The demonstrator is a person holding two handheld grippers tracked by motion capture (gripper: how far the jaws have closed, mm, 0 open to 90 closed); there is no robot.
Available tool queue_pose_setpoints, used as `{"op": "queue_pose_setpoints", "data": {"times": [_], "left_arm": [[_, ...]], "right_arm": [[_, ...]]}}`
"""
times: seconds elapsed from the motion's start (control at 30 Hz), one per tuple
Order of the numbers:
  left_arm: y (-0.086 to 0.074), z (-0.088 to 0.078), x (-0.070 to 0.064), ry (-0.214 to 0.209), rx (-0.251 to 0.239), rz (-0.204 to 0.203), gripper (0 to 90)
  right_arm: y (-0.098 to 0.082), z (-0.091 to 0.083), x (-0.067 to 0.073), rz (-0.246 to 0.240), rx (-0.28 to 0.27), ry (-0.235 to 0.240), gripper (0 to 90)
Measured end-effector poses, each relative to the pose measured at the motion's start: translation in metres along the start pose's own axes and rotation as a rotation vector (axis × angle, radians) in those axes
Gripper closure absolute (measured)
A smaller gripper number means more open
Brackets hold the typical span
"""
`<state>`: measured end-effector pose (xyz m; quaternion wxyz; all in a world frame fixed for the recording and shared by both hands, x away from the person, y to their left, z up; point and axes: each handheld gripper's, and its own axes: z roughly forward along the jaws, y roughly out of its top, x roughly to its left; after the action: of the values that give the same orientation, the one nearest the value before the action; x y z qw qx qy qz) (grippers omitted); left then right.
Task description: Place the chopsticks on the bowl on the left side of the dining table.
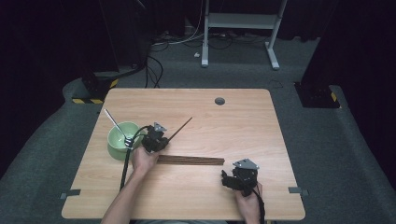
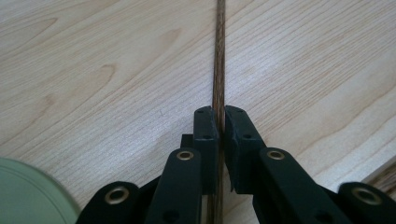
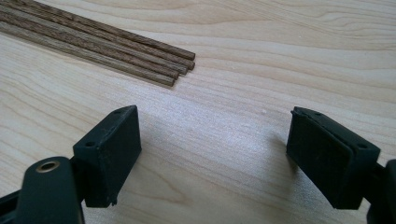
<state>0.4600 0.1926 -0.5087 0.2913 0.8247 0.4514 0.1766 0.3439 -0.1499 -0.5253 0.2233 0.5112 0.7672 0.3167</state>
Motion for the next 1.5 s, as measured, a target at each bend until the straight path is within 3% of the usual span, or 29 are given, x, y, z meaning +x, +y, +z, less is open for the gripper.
{"op": "queue_pose_setpoints", "data": {"times": [0.6, 0.97, 1.5], "left_arm": [[-0.001, -0.001, 0.000, 0.004, -0.001, 0.023, 83.3], [-0.003, -0.003, 0.000, -0.005, -0.008, 0.015, 83.3], [-0.006, -0.019, 0.001, -0.013, -0.054, 0.023, 83.3]], "right_arm": [[0.000, 0.000, 0.000, 0.001, 0.002, -0.001, 17.1], [0.000, 0.000, 0.000, 0.000, 0.000, 0.000, 17.1], [0.000, 0.000, 0.000, 0.001, 0.001, 0.000, 17.0]]}}
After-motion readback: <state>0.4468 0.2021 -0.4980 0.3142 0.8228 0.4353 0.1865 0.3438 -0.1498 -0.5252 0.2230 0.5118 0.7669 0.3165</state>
